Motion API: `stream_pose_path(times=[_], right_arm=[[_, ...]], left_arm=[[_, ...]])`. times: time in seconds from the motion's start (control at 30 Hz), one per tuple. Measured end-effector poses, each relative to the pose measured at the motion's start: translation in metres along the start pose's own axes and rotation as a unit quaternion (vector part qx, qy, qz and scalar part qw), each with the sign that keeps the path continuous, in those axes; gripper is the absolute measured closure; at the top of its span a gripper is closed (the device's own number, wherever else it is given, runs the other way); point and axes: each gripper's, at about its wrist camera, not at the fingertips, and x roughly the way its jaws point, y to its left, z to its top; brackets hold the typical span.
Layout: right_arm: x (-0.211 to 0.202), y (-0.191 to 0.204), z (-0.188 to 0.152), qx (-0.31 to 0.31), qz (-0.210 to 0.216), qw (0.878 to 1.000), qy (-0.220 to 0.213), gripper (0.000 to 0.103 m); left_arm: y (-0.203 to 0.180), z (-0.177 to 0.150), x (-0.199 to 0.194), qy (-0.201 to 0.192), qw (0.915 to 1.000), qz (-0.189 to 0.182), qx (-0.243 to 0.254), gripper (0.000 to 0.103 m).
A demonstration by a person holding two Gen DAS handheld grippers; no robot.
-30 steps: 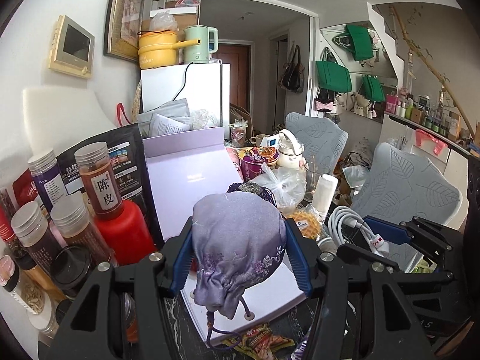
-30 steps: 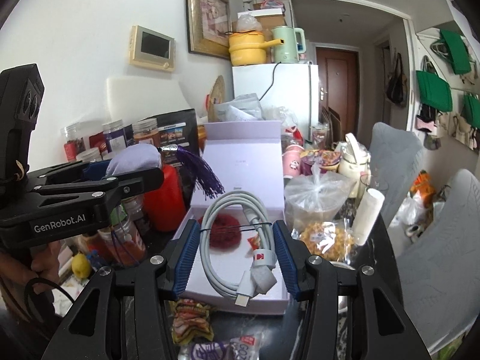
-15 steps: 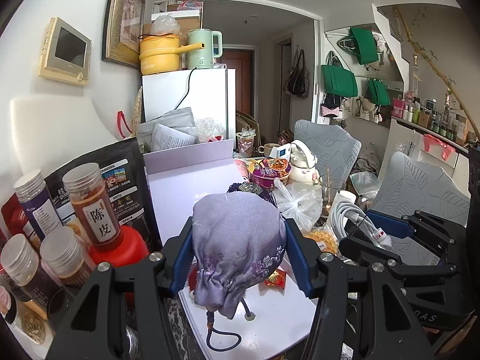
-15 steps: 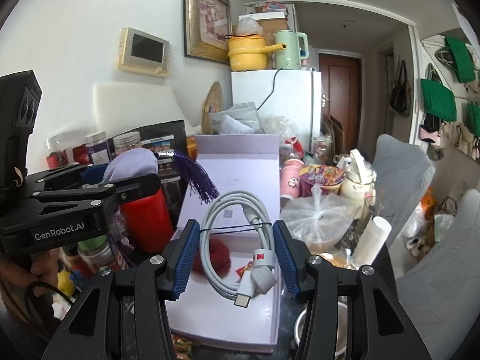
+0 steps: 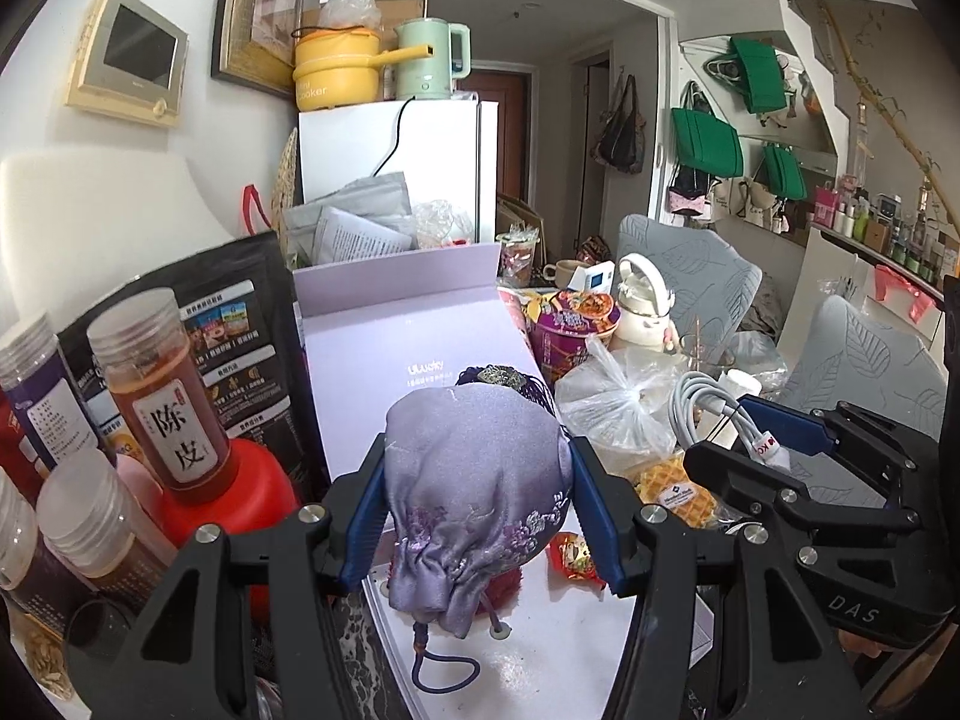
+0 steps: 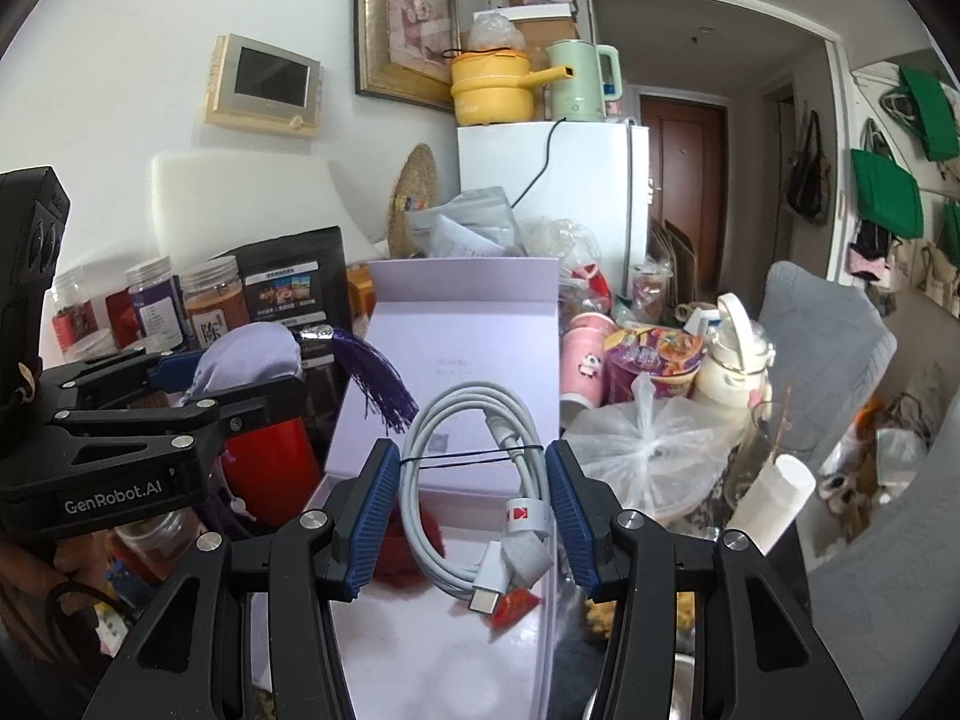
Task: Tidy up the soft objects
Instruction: 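Lift and carry the pouch and cable over the open white gift box, then lower the pouch and cable into the box and open both tools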
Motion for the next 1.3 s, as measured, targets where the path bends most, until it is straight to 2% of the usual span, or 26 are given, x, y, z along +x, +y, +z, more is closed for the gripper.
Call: stream_pose_path(times=[0.67, 0.87, 1.3], right_arm=[[0.049, -0.011, -0.021, 0.007, -0.009, 0.998, 0.067, 0.053], [0.063, -0.012, -0.028, 0.004, -0.015, 0.996, 0.088, 0.053], [0.098, -0.011, -0.049, -0.011, -0.036, 0.990, 0.138, 0.053]], left_arm=[[0.009, -0.024, 0.060, 0.071, 0.9974, 0.013, -0.002, 0.047], [0.011, -0.034, 0.085, 0.115, 0.9932, 0.016, -0.003, 0.047], [0.010, -0.052, 0.117, 0.159, 0.9869, 0.025, 0.005, 0.047]])
